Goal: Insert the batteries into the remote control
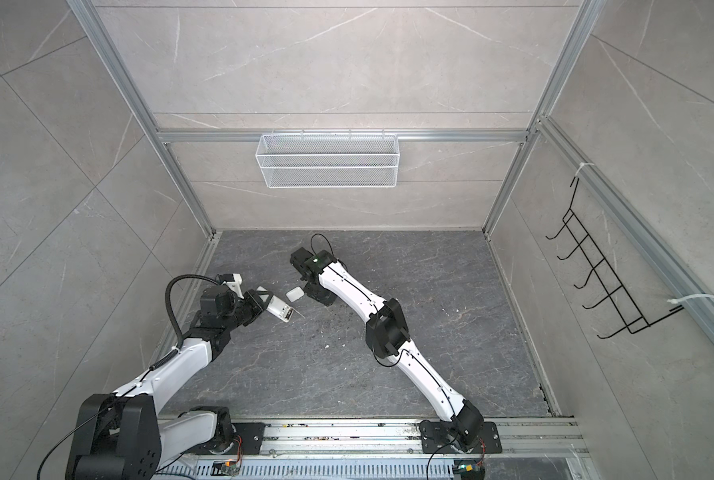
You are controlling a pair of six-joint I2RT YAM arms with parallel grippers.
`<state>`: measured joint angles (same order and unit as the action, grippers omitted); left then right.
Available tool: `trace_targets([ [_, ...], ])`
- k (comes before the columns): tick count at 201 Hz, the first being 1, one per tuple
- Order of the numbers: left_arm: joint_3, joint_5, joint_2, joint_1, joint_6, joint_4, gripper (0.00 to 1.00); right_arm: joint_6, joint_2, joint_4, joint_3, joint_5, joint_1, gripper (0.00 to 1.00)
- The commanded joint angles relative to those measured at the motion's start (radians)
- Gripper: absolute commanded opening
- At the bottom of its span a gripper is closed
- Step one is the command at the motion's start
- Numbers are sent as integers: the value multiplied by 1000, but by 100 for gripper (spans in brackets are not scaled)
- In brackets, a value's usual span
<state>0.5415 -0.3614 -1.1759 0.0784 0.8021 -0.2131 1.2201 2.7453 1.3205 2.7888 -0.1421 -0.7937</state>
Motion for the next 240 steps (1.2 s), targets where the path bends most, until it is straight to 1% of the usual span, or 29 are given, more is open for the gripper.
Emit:
trace_targets([
  [1, -1, -28, 7, -5, 6, -47, 0, 14, 29, 34, 1, -2, 4, 42],
  [32, 5, -35, 0, -5, 12, -51, 0, 2, 21, 22, -38, 10, 13, 40],
  [77, 5, -68, -22, -5, 40, -95, 0, -3, 28, 1, -72, 19, 13, 33],
  [123, 32, -105, -31, -5, 28, -77, 0, -4, 53, 2, -82, 41, 30, 18],
  [180, 44, -118, -30, -5, 39, -75, 0, -16, 47, 3, -98, 45, 45, 17],
  [195, 38, -124, -35, -5, 51, -88, 0, -17, 46, 6, -101, 55, 48, 13],
  [204, 32, -133, -43, -5, 62, -113, 0, -15, 41, 12, -101, 59, 48, 13],
  [220, 22, -170, -68, -5, 83, -178, 0, -9, 17, 24, -110, 61, 49, 13],
  [240, 33, -251, -134, -5, 104, -258, 0, -2, -54, 44, -148, 41, 54, 13],
])
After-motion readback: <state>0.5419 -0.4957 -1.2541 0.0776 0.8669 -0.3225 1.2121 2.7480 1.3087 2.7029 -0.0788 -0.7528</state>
